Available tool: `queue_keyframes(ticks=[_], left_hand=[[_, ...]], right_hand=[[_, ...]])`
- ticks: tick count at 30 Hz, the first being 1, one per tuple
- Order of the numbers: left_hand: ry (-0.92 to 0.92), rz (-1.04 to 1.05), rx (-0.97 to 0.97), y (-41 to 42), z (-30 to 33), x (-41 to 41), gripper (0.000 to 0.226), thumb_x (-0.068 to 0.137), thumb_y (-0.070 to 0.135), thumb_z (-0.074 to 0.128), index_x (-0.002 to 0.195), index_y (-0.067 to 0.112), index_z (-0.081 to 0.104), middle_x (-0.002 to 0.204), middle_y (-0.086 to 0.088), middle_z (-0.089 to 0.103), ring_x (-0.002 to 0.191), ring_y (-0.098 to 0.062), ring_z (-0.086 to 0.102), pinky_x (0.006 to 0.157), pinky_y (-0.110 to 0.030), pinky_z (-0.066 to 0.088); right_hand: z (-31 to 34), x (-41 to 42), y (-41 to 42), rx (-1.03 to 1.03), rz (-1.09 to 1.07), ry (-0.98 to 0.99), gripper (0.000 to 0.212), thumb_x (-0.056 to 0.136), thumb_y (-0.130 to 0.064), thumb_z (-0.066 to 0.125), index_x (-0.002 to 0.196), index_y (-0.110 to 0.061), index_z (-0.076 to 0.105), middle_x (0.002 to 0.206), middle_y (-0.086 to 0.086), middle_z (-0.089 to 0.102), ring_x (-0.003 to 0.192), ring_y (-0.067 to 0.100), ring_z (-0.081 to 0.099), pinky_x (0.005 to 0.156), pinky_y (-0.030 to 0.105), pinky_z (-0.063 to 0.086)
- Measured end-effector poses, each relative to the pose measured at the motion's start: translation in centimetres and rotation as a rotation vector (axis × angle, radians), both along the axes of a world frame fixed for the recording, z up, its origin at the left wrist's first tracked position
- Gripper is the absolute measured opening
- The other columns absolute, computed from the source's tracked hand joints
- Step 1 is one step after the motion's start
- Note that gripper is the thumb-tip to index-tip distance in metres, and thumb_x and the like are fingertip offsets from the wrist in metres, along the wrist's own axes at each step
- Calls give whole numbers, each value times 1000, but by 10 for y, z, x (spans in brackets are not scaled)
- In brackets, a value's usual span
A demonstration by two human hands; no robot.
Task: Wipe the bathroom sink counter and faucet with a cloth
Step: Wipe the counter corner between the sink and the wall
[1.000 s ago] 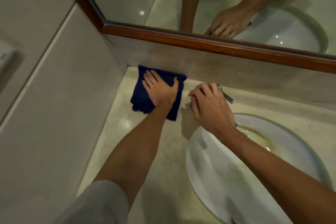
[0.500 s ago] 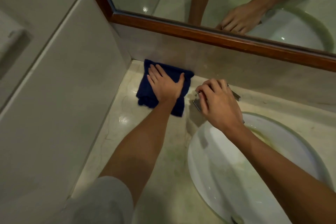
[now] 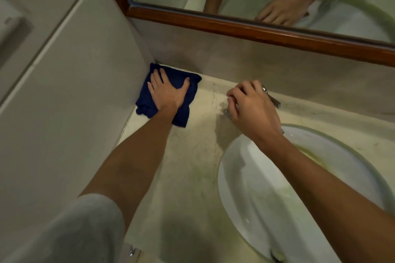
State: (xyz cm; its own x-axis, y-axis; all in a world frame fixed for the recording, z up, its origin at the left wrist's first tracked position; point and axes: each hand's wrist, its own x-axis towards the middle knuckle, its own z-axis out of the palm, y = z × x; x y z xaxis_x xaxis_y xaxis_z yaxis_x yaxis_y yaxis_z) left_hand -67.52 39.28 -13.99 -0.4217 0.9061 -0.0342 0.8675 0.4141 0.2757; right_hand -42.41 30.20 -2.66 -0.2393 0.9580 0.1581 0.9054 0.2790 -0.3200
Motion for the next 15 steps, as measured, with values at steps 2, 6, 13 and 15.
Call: queue_keyframes(ticks=[2,6,13,15], left_hand=[[6,-7,24,-20,-1,-9,106,86,83,39,161,11,20,168,-11,20,155,-26,15,128,-43,4],[41,-22,3,-65,3,-27,103,88,83,36,161,13,21,168,-8,20,155,-22,17,128,-40,6],[32,-16,17,-169,6,-57,101,89,81,39,160,12,25,167,-6,24,153,-20,22,128,-40,9],[21,2,15,-197,7,-63,100,89,80,40,160,12,26,167,-6,24,153,-20,22,128,-41,10]], right_hand=[[0,1,0,8,4,9,30,105,-28,47,115,-14,71,111,4,64,109,25,50,87,42,49],[-2,2,-1,49,23,6,32,104,-28,47,113,-11,72,108,9,64,106,31,52,89,48,48],[-1,4,-2,79,69,-10,33,102,-26,45,111,-8,71,108,17,64,108,37,50,90,51,47],[-1,3,-2,85,77,1,33,102,-25,46,111,-6,71,109,20,63,110,40,49,90,51,47]])
